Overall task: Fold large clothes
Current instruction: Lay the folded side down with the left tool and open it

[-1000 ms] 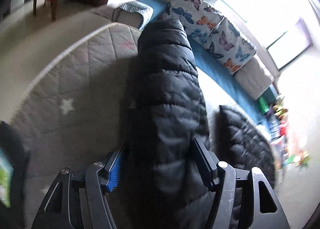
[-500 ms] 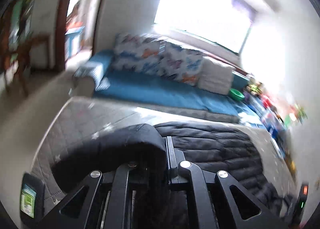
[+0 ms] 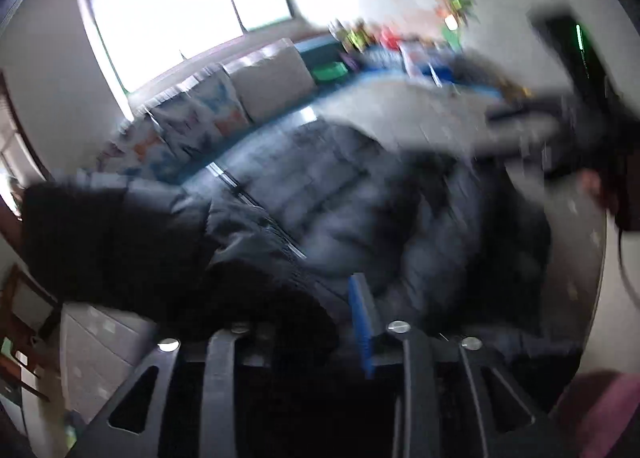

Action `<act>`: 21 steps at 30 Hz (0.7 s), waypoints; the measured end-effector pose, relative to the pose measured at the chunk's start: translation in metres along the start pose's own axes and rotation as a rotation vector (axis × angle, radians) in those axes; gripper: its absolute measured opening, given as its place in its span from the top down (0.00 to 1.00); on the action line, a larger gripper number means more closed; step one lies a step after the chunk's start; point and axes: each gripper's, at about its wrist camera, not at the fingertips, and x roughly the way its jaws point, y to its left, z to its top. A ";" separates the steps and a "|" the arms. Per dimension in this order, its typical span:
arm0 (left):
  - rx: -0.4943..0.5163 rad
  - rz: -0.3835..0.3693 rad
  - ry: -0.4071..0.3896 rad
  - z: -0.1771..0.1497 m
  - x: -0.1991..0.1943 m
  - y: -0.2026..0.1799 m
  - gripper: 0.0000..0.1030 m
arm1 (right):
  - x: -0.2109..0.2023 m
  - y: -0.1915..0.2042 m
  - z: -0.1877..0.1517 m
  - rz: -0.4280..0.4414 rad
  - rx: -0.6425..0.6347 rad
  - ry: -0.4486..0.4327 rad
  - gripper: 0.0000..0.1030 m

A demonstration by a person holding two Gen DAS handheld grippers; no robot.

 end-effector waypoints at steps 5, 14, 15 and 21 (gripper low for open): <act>0.046 0.011 -0.012 -0.024 0.013 -0.038 0.32 | -0.007 -0.019 -0.006 -0.016 0.051 0.003 0.01; -0.126 -0.117 -0.080 -0.025 -0.011 0.015 0.26 | -0.010 -0.029 -0.005 -0.012 0.084 -0.009 0.01; -0.168 -0.136 -0.092 -0.025 -0.016 0.025 0.26 | -0.011 -0.029 -0.006 -0.015 0.081 -0.009 0.01; -0.424 -0.157 -0.146 -0.033 -0.043 0.099 0.09 | -0.013 -0.029 -0.005 0.003 0.088 -0.022 0.01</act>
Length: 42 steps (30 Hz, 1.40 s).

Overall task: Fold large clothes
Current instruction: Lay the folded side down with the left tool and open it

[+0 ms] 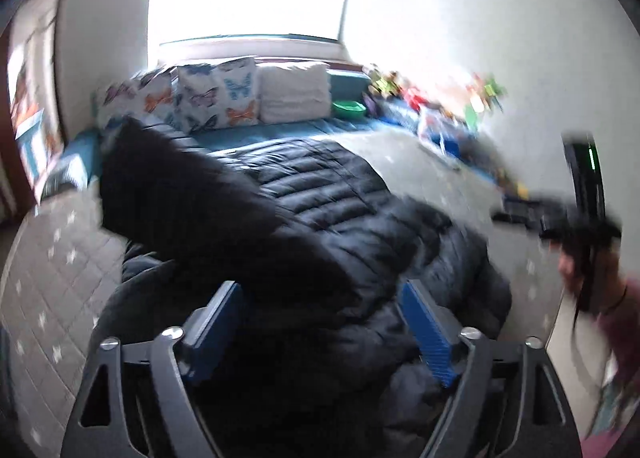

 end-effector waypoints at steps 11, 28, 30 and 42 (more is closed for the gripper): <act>-0.455 -0.292 0.102 0.034 0.059 0.108 0.02 | -0.003 0.010 -0.001 -0.003 -0.023 -0.013 0.01; 0.115 -0.301 0.084 0.025 0.043 -0.021 0.00 | -0.008 -0.005 0.024 0.059 0.056 -0.043 0.01; 0.109 -0.217 0.050 0.023 0.023 -0.001 0.00 | 0.006 -0.005 0.029 0.090 0.071 -0.012 0.01; -0.275 0.051 0.067 -0.008 -0.042 0.180 0.00 | 0.090 0.007 0.058 0.225 0.120 0.144 0.34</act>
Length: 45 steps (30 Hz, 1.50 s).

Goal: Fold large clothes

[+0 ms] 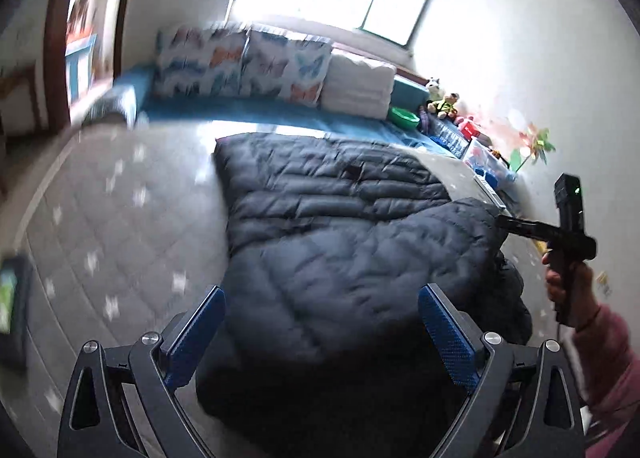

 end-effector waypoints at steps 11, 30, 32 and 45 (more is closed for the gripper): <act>-0.074 0.053 0.101 -0.033 0.029 0.040 0.49 | -0.070 0.043 -0.020 -0.031 -0.121 -0.085 0.86; 0.073 0.182 0.014 0.020 -0.008 -0.014 0.32 | -0.069 0.034 -0.022 -0.138 -0.129 -0.037 0.66; 0.099 0.149 0.017 0.034 0.003 -0.031 0.32 | -0.064 0.045 -0.006 -0.126 -0.160 -0.060 0.56; 0.232 0.064 0.167 0.025 0.122 -0.076 0.32 | 0.045 0.057 -0.020 -0.152 -0.305 0.121 0.51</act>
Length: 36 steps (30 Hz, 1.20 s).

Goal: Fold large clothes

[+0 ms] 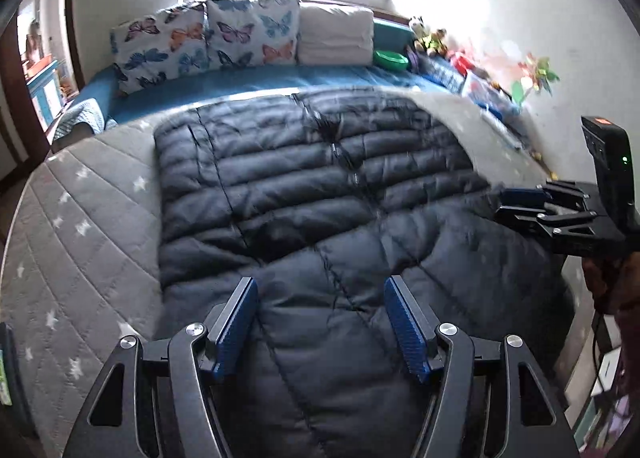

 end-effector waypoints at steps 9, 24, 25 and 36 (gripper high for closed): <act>0.086 0.061 -0.012 -0.038 0.031 -0.012 0.32 | 0.010 0.000 -0.030 0.006 -0.028 -0.027 0.50; 0.110 0.063 -0.009 -0.044 0.020 -0.011 0.32 | -0.008 0.005 -0.052 -0.039 -0.004 -0.013 0.49; 0.115 0.068 -0.007 -0.043 0.014 -0.012 0.31 | -0.011 0.008 -0.050 -0.058 -0.020 0.000 0.49; 0.222 0.090 -0.021 -0.060 -0.011 -0.031 0.27 | -0.030 0.019 -0.041 -0.093 -0.038 0.015 0.33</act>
